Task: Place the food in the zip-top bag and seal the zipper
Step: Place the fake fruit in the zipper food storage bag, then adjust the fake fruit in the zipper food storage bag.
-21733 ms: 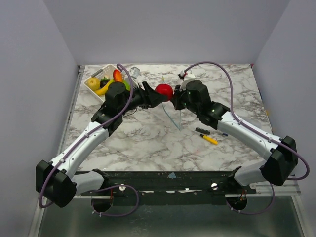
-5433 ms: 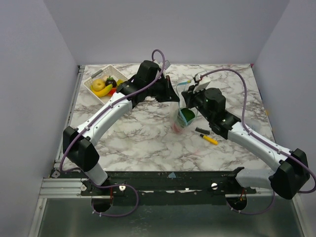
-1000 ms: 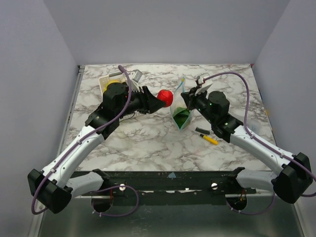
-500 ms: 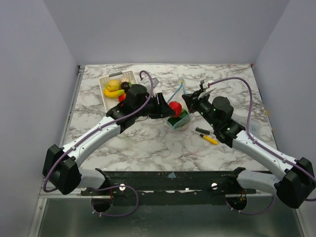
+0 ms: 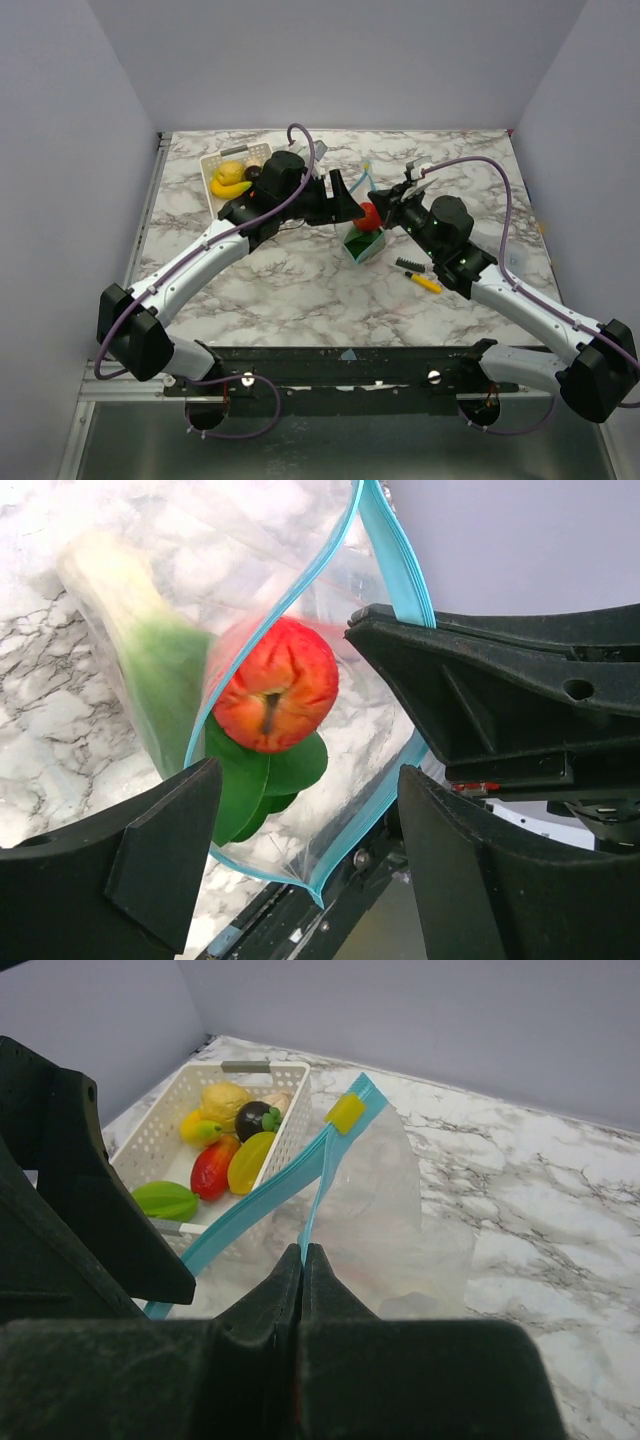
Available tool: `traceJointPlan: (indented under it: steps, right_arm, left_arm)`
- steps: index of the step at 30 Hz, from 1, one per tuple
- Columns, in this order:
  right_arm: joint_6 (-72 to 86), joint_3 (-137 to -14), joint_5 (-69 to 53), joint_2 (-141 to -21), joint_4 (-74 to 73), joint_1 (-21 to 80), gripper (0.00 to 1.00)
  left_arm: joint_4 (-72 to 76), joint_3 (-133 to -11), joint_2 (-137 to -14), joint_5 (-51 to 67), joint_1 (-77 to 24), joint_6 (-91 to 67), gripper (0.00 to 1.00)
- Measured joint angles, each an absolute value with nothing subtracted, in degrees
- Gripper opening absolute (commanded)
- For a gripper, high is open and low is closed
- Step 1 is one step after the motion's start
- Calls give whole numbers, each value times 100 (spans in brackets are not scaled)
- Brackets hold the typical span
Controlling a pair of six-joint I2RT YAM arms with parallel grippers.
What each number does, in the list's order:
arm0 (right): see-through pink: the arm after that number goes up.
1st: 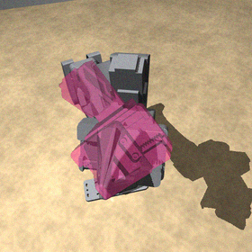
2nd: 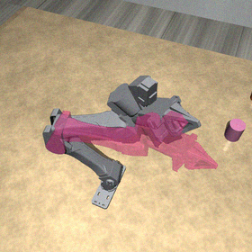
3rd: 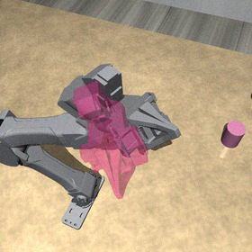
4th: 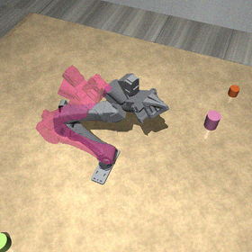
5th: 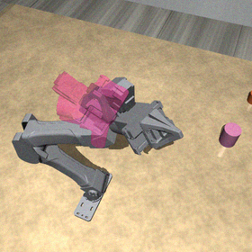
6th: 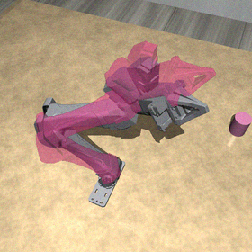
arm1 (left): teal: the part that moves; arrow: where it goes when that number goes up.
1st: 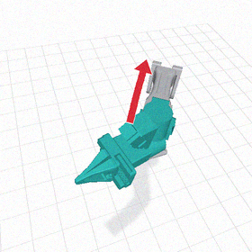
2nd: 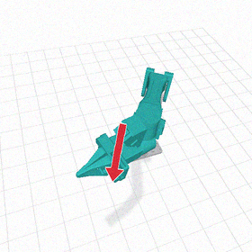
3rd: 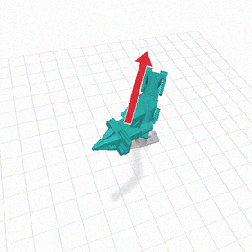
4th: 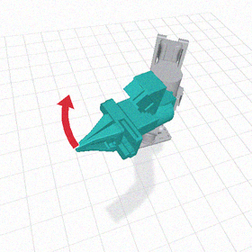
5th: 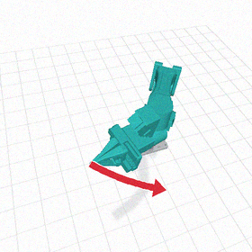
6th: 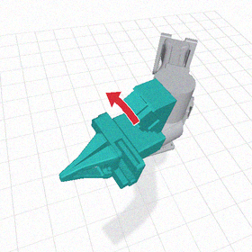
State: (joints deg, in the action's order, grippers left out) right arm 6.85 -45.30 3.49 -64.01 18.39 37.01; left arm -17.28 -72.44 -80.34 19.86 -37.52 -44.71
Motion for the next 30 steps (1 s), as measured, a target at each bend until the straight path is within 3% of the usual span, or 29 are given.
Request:
traceJointPlan:
  steps: [12, 15, 18, 22, 25, 30]
  right_arm:
    - [685, -4530, 349, -6401, 1837, 3701, 1]
    - [685, -4530, 346, -6401, 1837, 3701, 0]
    - [685, -4530, 331, -6401, 1837, 3704, 1]
    - [685, -4530, 327, -6401, 1837, 3704, 0]
    - [685, -4530, 325, -6401, 1837, 3701, 1]
    - [685, -4530, 322, -6401, 1837, 3701, 1]
  left_arm:
    - [-2032, -6866, -7369, 1592, -3712, -4104, 76]
    - [-2102, -6735, -7070, 1415, -3618, -3979, 63]
    - [-1931, -6624, -6941, 1481, -3553, -3935, 40]
    - [-1396, -6584, -7142, 1820, -3763, -4034, 24]
    - [-1214, -6670, -7476, 1879, -4060, -4060, 16]
    - [-1483, -7284, -8412, 1610, -4333, -4123, 19]
